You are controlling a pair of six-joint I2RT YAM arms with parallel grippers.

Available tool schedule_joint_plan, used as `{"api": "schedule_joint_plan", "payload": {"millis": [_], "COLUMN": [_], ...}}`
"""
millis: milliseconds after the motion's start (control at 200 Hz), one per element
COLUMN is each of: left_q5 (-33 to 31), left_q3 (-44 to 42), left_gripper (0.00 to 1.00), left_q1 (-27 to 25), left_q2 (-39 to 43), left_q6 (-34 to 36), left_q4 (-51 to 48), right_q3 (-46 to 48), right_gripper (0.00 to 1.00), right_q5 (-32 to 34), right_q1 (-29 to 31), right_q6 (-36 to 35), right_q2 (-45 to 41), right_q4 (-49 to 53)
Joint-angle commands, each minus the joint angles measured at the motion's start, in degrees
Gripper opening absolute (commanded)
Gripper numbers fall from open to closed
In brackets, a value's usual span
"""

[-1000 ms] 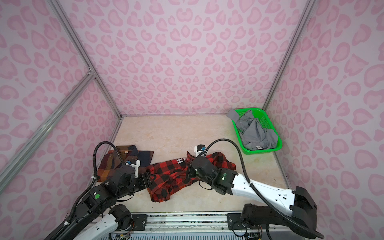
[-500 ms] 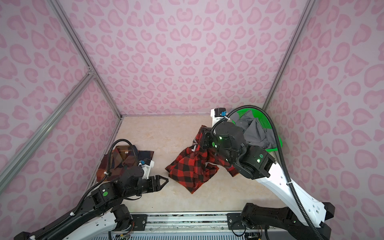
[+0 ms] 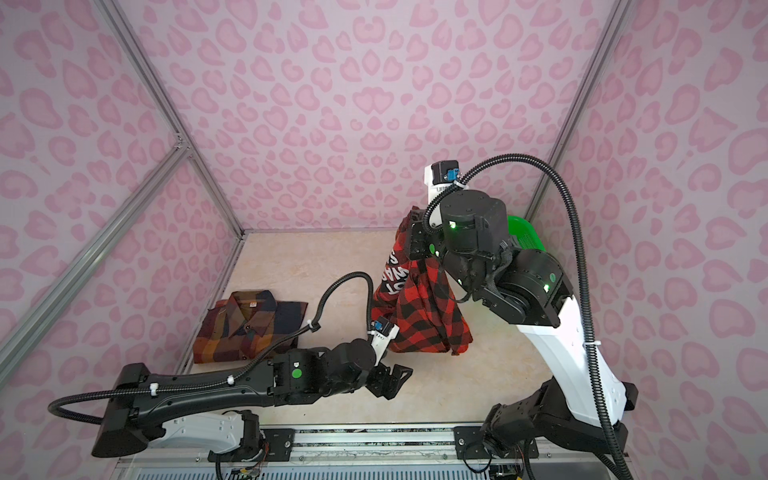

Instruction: Fold and stack the long sleeve shirts

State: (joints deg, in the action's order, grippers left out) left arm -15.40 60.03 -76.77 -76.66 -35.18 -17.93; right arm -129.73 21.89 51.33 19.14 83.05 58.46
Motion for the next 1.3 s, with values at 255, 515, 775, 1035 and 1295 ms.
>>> {"api": "schedule_joint_plan", "payload": {"millis": [255,515,775,1035,1295], "left_q5": [-30.35,-29.54,-14.14,3.17,9.34], "left_q3": [2.86,0.23,-3.37,-12.59,-15.46], "left_gripper": [0.9,0.82,0.65,0.89,0.92], "left_q1": [1.77,7.77,7.93,7.69,6.99], "left_q2": [-8.51,-8.09,-7.23,-4.04,-8.06], "left_q6": [-1.37,-0.4,6.4,6.07,8.28], "left_q4": [3.57,13.83,30.0,38.41,42.82], "right_q3": [-10.05,-10.36,-8.74,-5.61,-3.87], "right_gripper": [0.0,0.0,0.0,0.0,0.0], "right_q5": [-0.68,-2.91,-1.3,0.28,-2.99], "right_q1": [0.39,0.41,0.36,-0.22,-0.83], "right_q6": [-0.92,0.61,-0.27,-1.63,-1.13], "right_q2": [0.95,-1.2,-2.31,-3.76,-4.42], "right_q4": [3.92,3.68,3.22,2.0,0.79]}}
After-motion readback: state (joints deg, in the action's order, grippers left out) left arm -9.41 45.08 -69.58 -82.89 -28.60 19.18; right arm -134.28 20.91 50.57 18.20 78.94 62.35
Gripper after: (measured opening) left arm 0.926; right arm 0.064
